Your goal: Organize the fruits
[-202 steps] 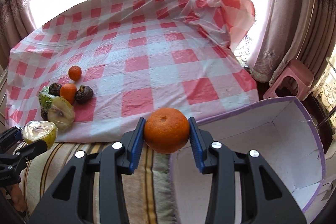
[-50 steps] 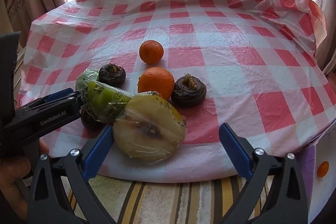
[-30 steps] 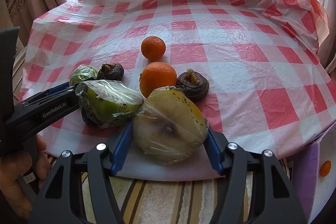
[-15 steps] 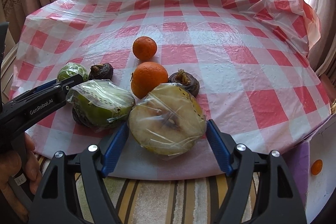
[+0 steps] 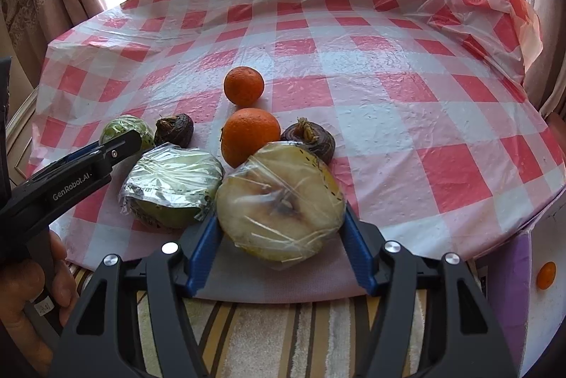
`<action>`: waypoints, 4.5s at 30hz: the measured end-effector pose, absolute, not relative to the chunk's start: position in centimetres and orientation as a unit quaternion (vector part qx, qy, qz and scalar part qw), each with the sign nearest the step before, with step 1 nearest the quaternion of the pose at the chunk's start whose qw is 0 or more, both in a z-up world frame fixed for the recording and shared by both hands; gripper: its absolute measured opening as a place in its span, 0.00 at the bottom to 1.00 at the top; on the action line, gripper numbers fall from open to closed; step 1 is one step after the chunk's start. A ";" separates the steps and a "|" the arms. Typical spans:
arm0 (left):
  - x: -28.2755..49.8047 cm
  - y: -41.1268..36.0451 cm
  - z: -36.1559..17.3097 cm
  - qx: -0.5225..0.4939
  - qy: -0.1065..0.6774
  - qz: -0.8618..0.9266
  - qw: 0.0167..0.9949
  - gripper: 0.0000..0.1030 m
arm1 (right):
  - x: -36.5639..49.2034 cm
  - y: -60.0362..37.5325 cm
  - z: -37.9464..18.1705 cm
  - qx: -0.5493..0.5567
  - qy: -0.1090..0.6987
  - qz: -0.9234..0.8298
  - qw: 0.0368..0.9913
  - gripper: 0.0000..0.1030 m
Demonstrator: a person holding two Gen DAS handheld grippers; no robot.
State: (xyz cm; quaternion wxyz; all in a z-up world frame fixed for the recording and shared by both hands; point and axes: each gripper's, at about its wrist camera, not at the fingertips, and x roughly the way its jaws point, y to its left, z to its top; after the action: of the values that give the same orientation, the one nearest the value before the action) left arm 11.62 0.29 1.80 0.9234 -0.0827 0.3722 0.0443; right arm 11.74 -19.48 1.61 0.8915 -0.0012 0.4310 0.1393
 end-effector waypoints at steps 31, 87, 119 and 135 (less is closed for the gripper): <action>9.9 0.3 3.6 -0.094 0.330 0.039 0.938 0.95 | 10.1 -20.8 3.2 0.019 0.392 0.144 0.908 0.62; 9.6 -3.1 5.7 -0.016 0.347 0.064 0.936 0.55 | 7.6 -31.1 5.7 0.039 0.365 0.048 0.929 0.62; 7.6 -25.3 7.9 0.070 0.335 -0.208 0.916 0.55 | 7.6 -48.2 5.9 0.071 0.371 -0.118 0.918 0.62; 6.4 -38.9 -0.2 0.157 0.457 -0.386 0.786 0.55 | 9.2 -54.0 1.0 0.042 0.470 -0.161 0.867 0.62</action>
State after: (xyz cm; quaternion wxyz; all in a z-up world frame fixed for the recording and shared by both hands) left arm 6.37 -38.91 -0.22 0.7859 0.1570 0.4573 -0.3855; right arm 9.17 -53.98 0.99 0.8666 0.0424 0.4703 -0.1613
